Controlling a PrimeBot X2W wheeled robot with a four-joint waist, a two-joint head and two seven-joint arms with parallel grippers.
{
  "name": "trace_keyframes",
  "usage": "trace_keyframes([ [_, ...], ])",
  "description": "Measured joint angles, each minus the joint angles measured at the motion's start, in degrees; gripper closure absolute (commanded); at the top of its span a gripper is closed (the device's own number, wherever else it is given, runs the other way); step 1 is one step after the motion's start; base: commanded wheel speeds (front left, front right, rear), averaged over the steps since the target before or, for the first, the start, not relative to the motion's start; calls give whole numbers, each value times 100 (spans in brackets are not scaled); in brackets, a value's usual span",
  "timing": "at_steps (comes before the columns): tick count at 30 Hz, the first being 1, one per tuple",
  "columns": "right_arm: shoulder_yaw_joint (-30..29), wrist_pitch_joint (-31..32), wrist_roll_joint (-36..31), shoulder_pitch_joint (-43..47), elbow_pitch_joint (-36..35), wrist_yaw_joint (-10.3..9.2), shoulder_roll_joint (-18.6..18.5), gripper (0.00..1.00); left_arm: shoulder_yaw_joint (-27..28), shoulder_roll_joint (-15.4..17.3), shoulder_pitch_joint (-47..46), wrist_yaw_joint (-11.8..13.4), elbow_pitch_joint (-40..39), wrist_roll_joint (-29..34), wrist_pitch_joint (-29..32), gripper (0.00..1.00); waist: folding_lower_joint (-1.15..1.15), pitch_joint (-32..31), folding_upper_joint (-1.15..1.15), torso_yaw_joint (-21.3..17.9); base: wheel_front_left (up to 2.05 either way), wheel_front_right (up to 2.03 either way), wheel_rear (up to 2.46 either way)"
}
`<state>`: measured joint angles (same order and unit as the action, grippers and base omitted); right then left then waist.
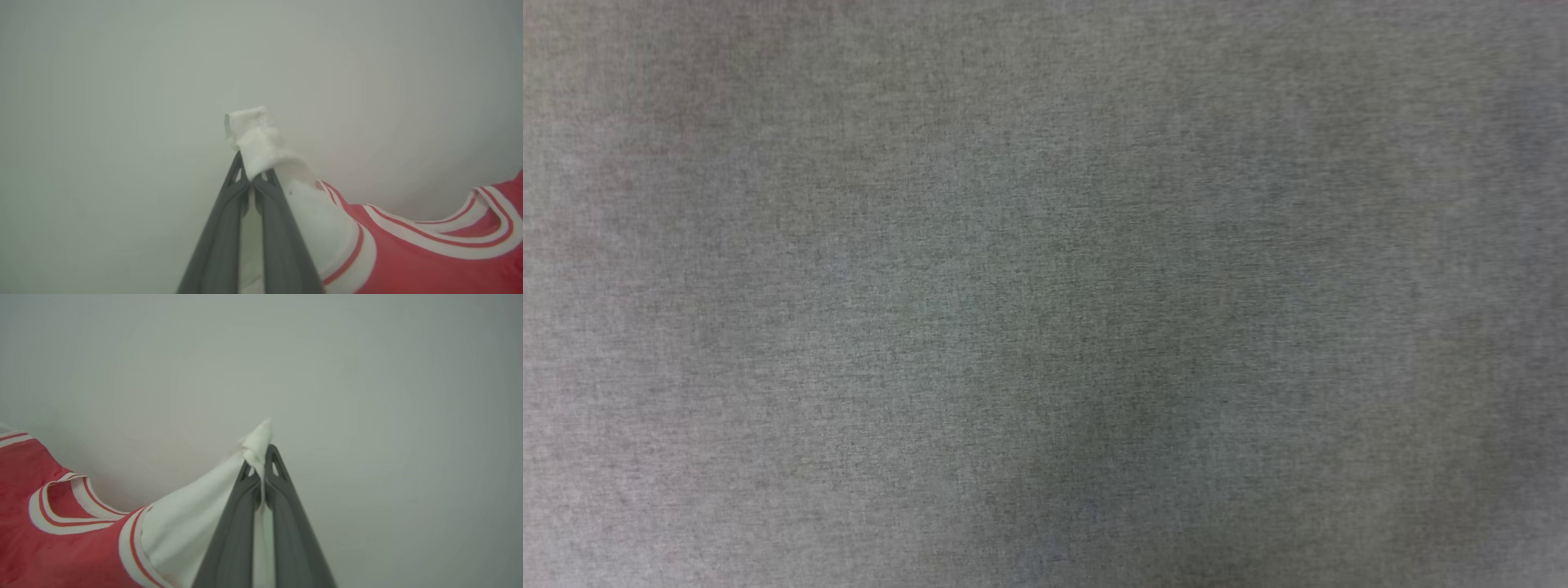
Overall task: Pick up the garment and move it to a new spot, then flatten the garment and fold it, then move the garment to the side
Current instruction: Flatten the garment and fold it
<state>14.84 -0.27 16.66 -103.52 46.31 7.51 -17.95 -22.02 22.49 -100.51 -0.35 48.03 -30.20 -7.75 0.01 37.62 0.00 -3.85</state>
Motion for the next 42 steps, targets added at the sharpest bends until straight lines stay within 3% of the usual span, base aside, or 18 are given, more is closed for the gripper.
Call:
trace_keyframes([
  [6,357,-81,355,101,628,0,151,100,-30,-209,441,-77,213,-169,-35,100,0,121,0,86,0,0,0],
  [12,776,-232,905,785,960,0,246,100,21,-352,1135,-238,474,-425,-261,100,0,-74,0,106,0,0,0],
  [18,1150,-327,1673,2219,825,0,280,100,137,-325,2403,-393,498,-684,-571,100,0,-566,0,88,0,0,0],
  [22,1256,-339,2059,3408,533,-1,114,100,234,-360,3565,-398,285,-804,-678,100,-1,-1024,0,73,0,0,0],
  [24,1323,-312,2107,4022,392,-1,-10,100,287,-360,4221,-314,113,-823,-706,100,-1,-1273,0,66,0,0,0],
  [25,1318,-224,2282,4832,164,-1,-167,100,350,-349,5215,-244,-234,-838,-714,100,-1,-1651,0,58,0,0,0],
  [33,865,-82,2341,6856,-603,0,-397,100,530,-215,7529,194,-1568,-1035,-711,100,-2,-2536,0,35,0,0,0],
  [42,-308,566,1823,9270,-1885,-1,-145,100,606,24,9804,1004,-3241,-1265,-233,100,-3,-3180,0,41,0,0,0],
])
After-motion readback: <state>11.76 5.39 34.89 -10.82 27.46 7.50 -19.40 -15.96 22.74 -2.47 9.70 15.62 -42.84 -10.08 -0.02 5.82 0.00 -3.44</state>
